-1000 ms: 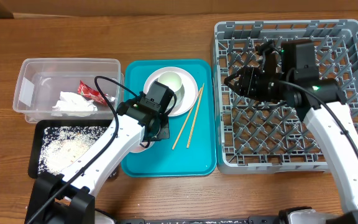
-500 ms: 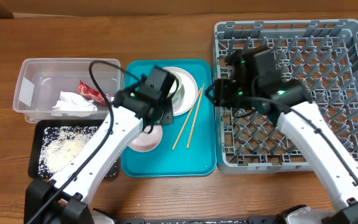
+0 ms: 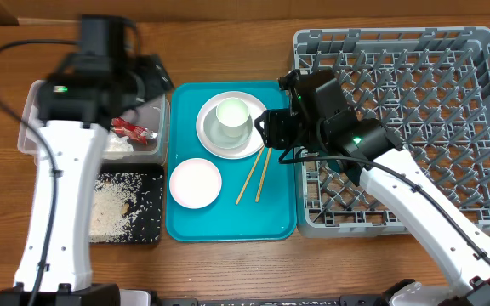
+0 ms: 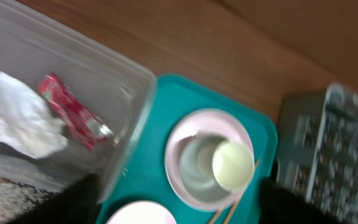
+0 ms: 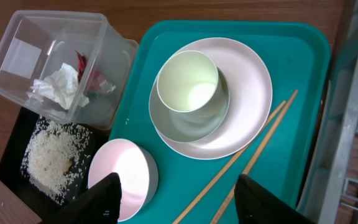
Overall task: Sort waste into correct bins and load items into the dishwasher
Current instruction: 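Lower the right gripper into the pale green cup on the plate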
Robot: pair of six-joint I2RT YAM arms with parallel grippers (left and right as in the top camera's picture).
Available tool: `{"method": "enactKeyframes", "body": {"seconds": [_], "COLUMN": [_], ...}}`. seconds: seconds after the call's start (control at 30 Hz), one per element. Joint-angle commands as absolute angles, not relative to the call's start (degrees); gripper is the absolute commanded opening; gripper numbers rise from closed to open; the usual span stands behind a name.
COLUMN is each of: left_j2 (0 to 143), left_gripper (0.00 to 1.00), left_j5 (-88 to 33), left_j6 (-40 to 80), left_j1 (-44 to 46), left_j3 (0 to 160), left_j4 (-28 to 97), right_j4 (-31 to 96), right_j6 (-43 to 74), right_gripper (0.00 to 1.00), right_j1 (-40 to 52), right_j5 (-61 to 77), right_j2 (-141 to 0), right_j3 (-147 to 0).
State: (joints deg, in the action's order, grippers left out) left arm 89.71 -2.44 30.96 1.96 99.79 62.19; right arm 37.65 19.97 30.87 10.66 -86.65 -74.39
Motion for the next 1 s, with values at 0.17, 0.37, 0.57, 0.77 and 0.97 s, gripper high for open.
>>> {"method": "enactKeyframes", "body": {"seconds": [0.17,0.37,0.57,0.77,0.97], "left_j2": [88.8,88.8,88.8,88.8,88.8], "left_gripper": [1.0,1.0,1.0,1.0,1.0], "left_j5": [-6.0,-5.8,-5.8,-5.8,-5.8], "left_j6": [30.2,30.2,30.2,30.2,30.2], "left_j1": [-5.2,-5.2,-5.2,-5.2,-5.2], "left_j3": [101.3,101.3,101.3,101.3,101.3], "left_j4": [64.6,64.7,64.7,64.7,64.7], "right_j4": [50.3,53.2,47.3,40.9,39.9], "right_j6": [8.4,3.6,2.7,2.7,2.7], "right_gripper": [0.59,0.48,0.41,0.37,0.34], "right_j1": [31.6,32.5,35.7,38.2,39.0], "right_j5": [12.0,11.4,7.4,6.4,6.5], "right_j2": [-96.6,-104.9,-109.2,-114.2,-119.4], "right_j3": [-91.9,-104.8,-106.1,-106.1,-106.1]}}
